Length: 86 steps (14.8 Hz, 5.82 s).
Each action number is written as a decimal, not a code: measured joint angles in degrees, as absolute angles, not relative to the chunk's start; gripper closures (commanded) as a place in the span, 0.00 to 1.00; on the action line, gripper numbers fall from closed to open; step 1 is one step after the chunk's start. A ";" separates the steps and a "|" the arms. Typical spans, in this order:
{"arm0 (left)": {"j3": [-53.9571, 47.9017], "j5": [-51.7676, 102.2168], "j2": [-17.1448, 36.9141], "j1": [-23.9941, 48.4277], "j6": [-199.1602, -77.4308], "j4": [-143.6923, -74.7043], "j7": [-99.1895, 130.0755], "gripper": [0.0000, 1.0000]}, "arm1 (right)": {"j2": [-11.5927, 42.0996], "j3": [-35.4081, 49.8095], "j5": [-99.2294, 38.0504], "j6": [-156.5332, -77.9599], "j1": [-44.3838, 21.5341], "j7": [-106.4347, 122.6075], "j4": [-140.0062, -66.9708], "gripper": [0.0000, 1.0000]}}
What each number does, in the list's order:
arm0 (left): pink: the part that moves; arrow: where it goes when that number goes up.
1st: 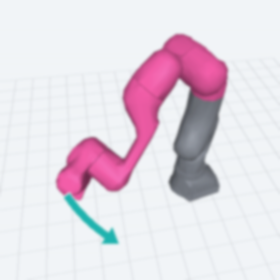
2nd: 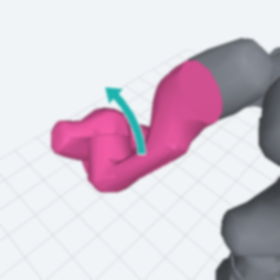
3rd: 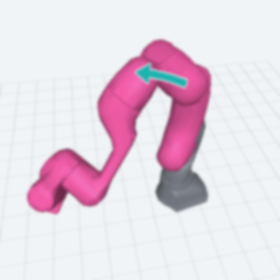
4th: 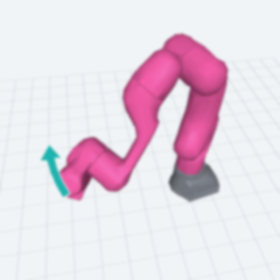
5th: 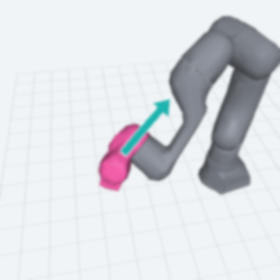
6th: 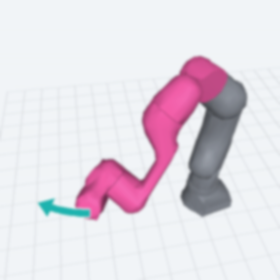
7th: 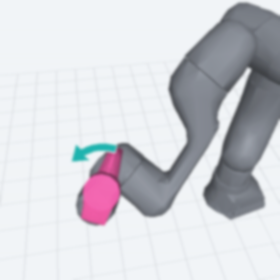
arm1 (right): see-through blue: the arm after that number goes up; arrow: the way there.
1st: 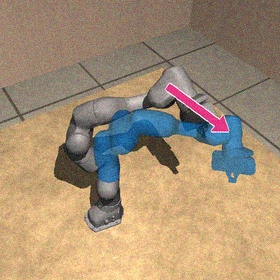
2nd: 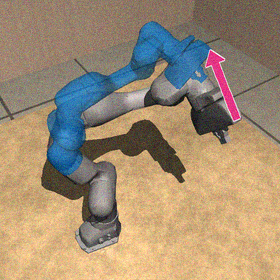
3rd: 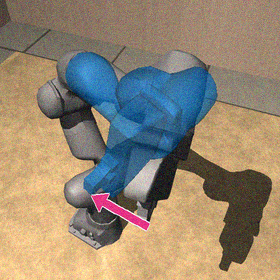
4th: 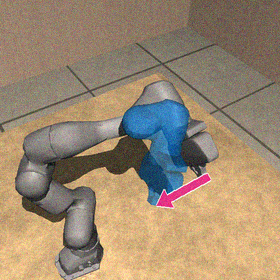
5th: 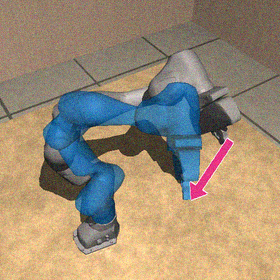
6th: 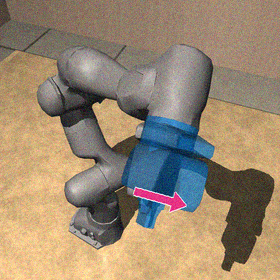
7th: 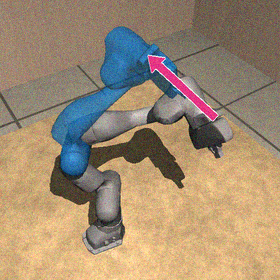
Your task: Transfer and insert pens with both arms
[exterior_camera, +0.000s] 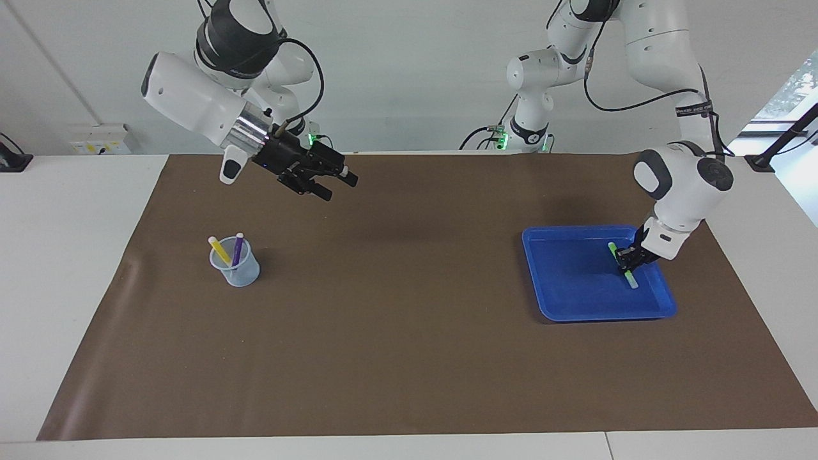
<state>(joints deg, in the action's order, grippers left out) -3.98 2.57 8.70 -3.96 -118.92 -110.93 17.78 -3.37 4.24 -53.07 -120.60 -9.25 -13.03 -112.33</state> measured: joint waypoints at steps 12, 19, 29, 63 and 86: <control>-4.59 15.50 8.50 21.10 -118.42 -101.20 68.84 1.00 | -2.97 4.22 -73.32 -135.21 -16.12 -2.95 -120.93 0.00; -4.59 17.45 9.79 29.88 -130.09 -101.00 86.87 1.00 | -2.96 4.20 -76.51 -138.25 -18.20 0.50 -123.00 0.00; -4.56 17.46 9.91 33.02 -131.01 -100.98 91.06 1.00 | -3.01 4.12 -76.52 -138.34 -18.30 1.64 -123.91 0.37; -2.29 9.52 -2.11 4.87 -110.50 -108.96 11.50 0.00 | -2.63 2.80 -2.35 -106.57 6.02 30.71 -108.04 1.00; -2.33 4.04 0.51 0.24 -80.50 -84.83 -3.72 0.00 | -3.95 4.02 3.41 -85.86 6.76 16.70 -91.98 0.00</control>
<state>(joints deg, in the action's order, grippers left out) -2.33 4.04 0.51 0.24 -80.50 -84.83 -3.72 -3.95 4.02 3.41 -85.86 6.76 16.70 -91.98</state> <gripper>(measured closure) 0.000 0.000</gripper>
